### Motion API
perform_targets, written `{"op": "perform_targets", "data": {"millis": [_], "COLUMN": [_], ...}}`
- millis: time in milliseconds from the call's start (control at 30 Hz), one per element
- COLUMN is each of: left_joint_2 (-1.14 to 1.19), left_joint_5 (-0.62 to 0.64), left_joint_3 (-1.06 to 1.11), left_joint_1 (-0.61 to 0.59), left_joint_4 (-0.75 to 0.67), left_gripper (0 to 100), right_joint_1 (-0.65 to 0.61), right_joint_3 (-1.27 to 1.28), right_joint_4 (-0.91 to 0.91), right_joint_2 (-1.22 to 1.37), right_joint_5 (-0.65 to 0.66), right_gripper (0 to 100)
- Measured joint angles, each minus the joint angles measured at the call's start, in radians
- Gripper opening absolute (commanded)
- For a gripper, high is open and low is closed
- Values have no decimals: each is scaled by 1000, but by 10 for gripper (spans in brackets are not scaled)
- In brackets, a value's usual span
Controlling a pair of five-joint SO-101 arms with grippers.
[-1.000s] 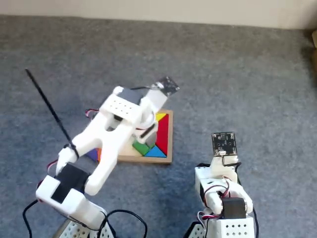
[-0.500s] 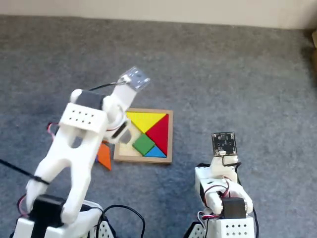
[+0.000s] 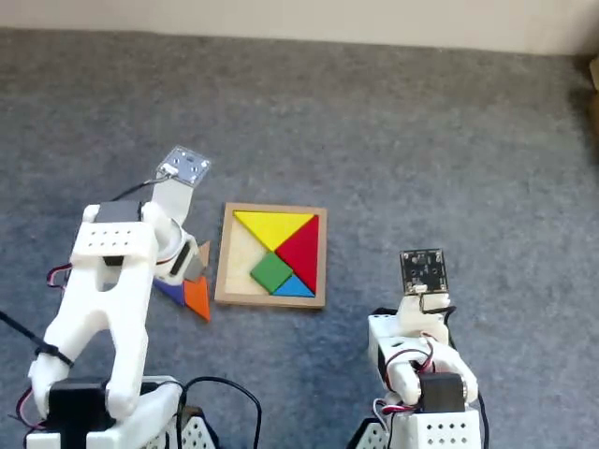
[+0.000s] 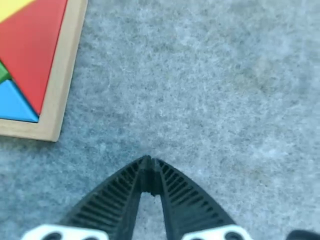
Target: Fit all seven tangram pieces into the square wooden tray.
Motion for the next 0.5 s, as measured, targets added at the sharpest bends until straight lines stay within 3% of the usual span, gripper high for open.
{"op": "perform_targets", "data": {"millis": [367,500], "left_joint_2": [0,0], "left_joint_5": [0,0], "left_joint_3": [0,0], "left_joint_1": [2,52], "left_joint_4": [-75,-75], "left_gripper": [219,219], "right_joint_1": [0,0], "right_joint_3": [0,0], "right_joint_4": [0,0], "right_joint_2": [0,0], "right_joint_5": [0,0], "right_gripper": [5,5]}}
